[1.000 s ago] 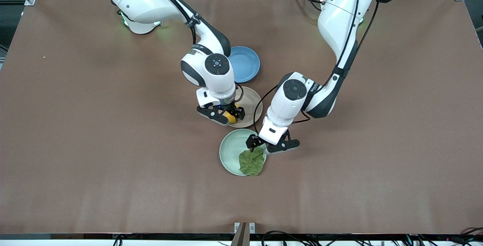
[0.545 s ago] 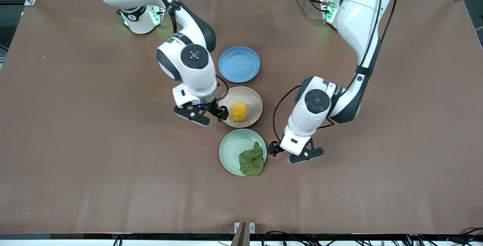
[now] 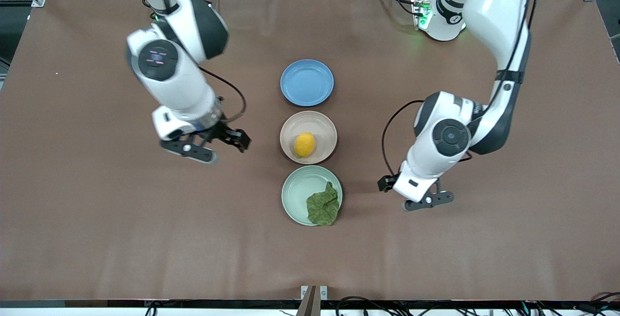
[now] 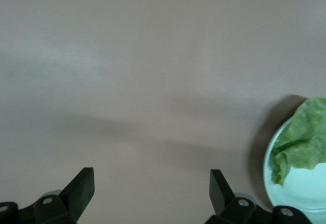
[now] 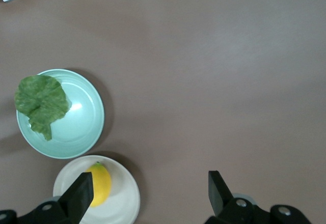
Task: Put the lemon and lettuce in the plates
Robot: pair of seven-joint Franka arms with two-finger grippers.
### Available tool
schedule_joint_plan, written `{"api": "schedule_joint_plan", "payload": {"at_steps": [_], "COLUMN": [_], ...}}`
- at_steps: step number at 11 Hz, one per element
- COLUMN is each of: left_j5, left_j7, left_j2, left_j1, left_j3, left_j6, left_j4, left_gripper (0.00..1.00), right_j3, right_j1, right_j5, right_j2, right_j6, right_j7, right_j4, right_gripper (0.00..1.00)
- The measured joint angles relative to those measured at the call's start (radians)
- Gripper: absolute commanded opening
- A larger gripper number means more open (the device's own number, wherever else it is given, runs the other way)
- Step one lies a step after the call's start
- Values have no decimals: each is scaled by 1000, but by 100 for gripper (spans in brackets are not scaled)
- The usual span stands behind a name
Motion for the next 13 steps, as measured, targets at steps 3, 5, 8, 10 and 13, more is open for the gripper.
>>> {"api": "schedule_joint_plan", "payload": {"at_steps": [3, 5, 8, 10, 13], "left_j5": [0, 0, 1, 1, 1], "left_j7": [6, 35, 181, 280, 408], "left_j2": [-102, -164, -246, -326, -459], "left_j1": [26, 44, 97, 130, 192], "left_j3": [0, 0, 3, 10, 13], "left_j6": [-76, -127, -208, -218, -309], "left_j4": [-85, -128, -172, -237, -289], "left_gripper": [100, 100, 100, 100, 100], "right_j3": [-11, -62, -184, -275, -348], "right_j1": [-108, -145, -152, -145, -140], "right_j5": [42, 44, 93, 127, 138], "right_j2": [-117, -169, -216, -240, -280], "right_j6": [-184, -262, -304, -320, -328], "right_j7": [-237, -385, -580, -720, -837], "right_j4": [-4, -12, -16, -17, -28], "right_gripper": [100, 100, 100, 100, 100]}}
